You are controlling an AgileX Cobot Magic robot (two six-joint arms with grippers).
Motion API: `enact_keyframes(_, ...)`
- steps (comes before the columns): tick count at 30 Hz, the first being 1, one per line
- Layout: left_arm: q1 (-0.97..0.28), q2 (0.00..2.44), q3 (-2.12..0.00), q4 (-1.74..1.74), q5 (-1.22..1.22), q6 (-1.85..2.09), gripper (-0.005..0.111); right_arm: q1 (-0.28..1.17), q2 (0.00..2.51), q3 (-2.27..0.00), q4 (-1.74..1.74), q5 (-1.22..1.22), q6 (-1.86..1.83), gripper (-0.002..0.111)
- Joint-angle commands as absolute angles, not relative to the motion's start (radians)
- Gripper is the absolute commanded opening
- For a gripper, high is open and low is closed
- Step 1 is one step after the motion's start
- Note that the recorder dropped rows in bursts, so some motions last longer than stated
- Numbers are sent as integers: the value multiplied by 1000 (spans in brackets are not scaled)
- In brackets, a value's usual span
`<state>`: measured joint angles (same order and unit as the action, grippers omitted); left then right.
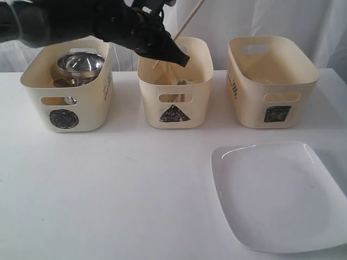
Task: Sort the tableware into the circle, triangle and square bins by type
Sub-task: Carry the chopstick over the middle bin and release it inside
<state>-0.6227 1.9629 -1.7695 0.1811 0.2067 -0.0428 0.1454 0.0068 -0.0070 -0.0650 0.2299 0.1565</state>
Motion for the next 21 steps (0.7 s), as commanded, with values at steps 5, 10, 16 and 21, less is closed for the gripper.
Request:
enact_keyframes(5,-611,2135,-1927,185,105,-54,0,139,0,0,-69,221,179,0)
enact_keyframes(10,-598,2194,-1977,185,90,-49,0,139,0,0,-69,221,180,0)
enact_keyframes(16,-582,2210,-1977,180,105,-49,6,139,0,0,-69,221,180,0)
enact_keyframes(21,-580,2214,-1977,178,125,-49,35,139,0,0,-69,221,180,0)
